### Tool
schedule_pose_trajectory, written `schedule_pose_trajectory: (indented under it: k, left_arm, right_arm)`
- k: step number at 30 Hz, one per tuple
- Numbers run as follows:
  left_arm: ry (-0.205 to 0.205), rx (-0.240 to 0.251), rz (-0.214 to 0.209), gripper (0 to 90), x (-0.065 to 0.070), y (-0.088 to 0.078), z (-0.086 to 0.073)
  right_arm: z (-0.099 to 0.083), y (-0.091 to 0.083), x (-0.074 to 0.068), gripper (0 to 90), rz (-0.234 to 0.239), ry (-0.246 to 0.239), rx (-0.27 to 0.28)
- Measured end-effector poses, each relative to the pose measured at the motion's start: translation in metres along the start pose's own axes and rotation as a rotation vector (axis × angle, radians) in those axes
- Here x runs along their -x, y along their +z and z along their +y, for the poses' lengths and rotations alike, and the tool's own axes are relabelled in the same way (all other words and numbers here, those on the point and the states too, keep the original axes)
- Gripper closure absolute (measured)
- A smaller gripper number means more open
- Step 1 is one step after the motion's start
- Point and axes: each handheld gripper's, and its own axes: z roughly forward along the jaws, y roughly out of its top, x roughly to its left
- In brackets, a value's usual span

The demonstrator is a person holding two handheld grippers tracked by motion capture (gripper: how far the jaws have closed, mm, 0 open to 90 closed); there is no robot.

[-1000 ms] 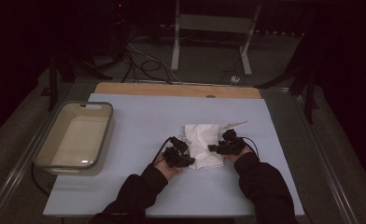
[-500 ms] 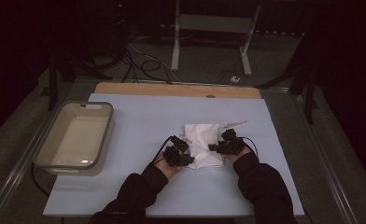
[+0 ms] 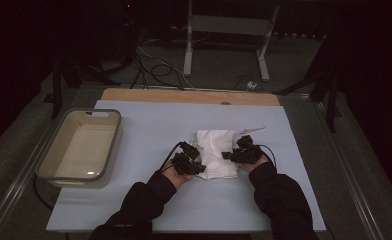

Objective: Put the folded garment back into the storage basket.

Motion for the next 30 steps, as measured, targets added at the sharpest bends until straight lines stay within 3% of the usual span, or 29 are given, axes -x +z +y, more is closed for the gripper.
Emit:
schedule_pose_trajectory:
  k: [30]
  left_arm:
    - [0.032, -0.006, 0.011, 82.6, -0.007, -0.039, 0.001]
  right_arm:
    - [0.025, -0.006, -0.028, 71.2, -0.001, -0.015, 0.011]
